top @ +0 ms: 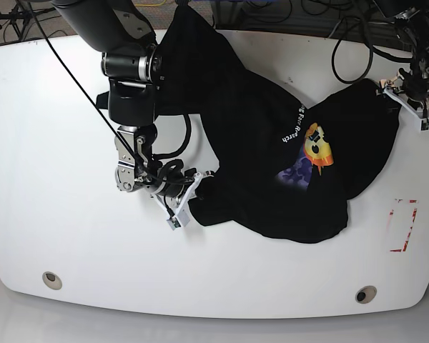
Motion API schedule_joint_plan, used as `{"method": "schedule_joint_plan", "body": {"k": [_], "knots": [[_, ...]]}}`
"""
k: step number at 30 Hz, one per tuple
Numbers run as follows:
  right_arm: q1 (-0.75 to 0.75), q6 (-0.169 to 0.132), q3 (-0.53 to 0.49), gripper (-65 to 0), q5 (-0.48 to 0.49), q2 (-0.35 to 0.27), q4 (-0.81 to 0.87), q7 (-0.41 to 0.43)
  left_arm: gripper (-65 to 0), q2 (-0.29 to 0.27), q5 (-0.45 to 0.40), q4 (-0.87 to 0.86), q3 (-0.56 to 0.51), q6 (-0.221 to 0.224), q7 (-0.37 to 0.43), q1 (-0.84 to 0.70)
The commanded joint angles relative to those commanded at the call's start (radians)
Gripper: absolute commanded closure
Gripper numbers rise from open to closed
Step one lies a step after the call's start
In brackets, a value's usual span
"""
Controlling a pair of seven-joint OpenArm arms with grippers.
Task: Fold the T-shirt properly
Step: 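Grasp the shirt edge with the left gripper near the print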
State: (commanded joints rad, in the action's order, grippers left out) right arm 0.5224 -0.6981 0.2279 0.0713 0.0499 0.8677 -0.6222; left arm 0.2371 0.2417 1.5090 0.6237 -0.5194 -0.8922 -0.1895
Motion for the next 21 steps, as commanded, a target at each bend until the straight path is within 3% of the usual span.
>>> {"method": "schedule_joint_plan", "body": {"k": [4,8,11,21], "knots": [[-0.020,0.000,0.000,0.0,0.000,0.000,0.052,-0.034,-36.0,0.000,0.000,0.000,-0.035,0.000,-0.002,0.000],[-0.034,0.000,0.000,0.0,0.000,0.000,0.109,-0.060,-14.0,-0.002,-0.002,0.000,-0.078,0.000,-0.002,0.002],[-0.052,0.000,0.000,0.0,0.000,0.000,0.141,-0.066,-1.4,-0.002,-0.002,0.000,-0.084,0.000,-0.002,0.002],[-0.098,0.000,0.000,0.0,0.000,-0.002,0.290,-0.129,0.0,0.000,-0.005,0.038,-0.092,0.000,-0.002,0.028]]}}
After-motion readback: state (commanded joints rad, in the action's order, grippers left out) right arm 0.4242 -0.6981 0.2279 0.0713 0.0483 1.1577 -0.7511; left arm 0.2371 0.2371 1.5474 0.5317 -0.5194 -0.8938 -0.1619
